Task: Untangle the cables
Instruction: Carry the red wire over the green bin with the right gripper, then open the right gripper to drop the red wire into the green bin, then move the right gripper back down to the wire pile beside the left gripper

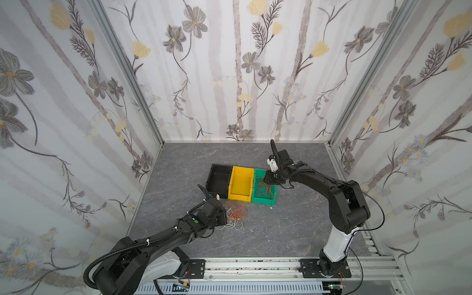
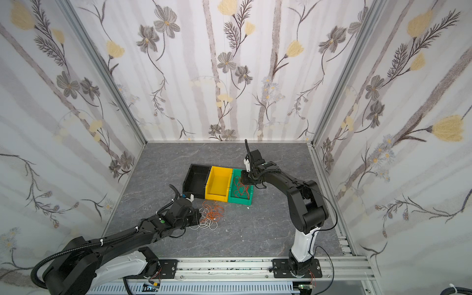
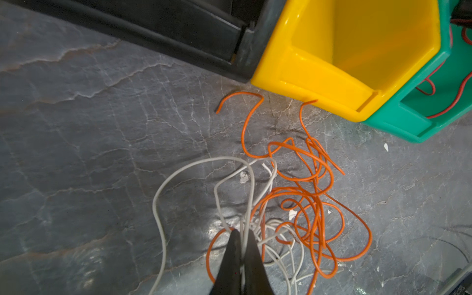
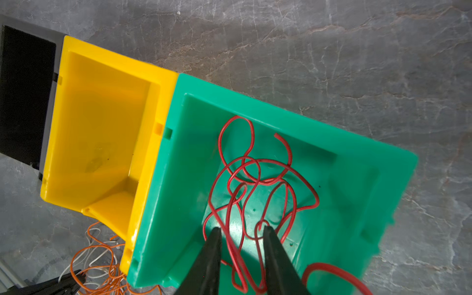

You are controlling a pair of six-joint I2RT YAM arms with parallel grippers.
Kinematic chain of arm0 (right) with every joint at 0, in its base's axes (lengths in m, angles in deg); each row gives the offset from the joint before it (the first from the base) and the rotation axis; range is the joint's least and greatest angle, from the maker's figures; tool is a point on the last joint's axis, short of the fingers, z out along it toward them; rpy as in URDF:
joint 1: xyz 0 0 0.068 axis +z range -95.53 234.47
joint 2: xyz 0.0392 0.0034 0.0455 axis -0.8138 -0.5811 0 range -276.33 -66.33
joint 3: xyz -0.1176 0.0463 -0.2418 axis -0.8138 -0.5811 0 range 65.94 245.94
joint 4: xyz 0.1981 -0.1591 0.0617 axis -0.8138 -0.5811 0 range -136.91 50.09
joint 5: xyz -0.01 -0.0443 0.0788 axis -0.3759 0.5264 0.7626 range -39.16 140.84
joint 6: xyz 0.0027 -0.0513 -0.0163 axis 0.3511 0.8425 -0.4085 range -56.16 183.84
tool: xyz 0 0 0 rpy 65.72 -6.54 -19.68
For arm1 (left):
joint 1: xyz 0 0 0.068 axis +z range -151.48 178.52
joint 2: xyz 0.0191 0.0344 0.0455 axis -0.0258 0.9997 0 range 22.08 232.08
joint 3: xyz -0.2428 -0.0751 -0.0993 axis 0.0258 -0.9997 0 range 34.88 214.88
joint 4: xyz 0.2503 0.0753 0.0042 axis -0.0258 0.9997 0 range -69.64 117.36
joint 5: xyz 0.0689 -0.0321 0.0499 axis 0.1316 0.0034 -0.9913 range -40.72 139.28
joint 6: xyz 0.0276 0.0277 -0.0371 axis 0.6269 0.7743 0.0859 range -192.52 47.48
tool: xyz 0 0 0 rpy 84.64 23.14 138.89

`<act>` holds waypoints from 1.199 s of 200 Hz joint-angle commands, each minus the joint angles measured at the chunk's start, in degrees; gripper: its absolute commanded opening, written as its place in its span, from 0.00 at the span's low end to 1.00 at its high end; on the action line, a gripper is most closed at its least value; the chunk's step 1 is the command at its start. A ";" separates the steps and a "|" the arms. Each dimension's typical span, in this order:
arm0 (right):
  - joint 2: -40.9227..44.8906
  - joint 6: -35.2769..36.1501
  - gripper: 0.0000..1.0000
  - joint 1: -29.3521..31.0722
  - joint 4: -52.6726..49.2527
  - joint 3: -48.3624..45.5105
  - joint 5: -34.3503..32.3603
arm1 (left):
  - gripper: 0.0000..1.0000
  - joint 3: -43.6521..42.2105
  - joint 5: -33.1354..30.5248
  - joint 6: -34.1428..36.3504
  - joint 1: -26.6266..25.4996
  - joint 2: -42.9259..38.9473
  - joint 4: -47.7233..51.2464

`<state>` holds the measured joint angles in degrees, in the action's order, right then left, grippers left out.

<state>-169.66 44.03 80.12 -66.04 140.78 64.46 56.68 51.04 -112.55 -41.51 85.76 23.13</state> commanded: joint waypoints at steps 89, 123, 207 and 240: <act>13.41 1.75 0.62 0.12 -4.40 -0.82 0.69 | 0.05 0.92 1.75 -0.23 -0.62 0.66 -2.81; 18.04 1.21 0.62 2.07 -3.23 -4.80 2.68 | 0.05 1.85 4.52 0.55 -1.64 1.80 -4.39; 26.24 -8.69 0.56 11.94 8.82 -26.68 6.95 | 0.06 4.08 8.53 0.83 -7.01 8.03 -10.82; 25.70 -11.54 0.56 16.42 13.67 -31.04 5.90 | 0.12 4.33 8.58 0.83 -7.63 8.12 -11.03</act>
<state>-143.87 36.03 94.37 -58.54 111.69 70.41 60.55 59.41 -111.57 -48.88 93.83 14.23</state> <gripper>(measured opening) 0.557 0.088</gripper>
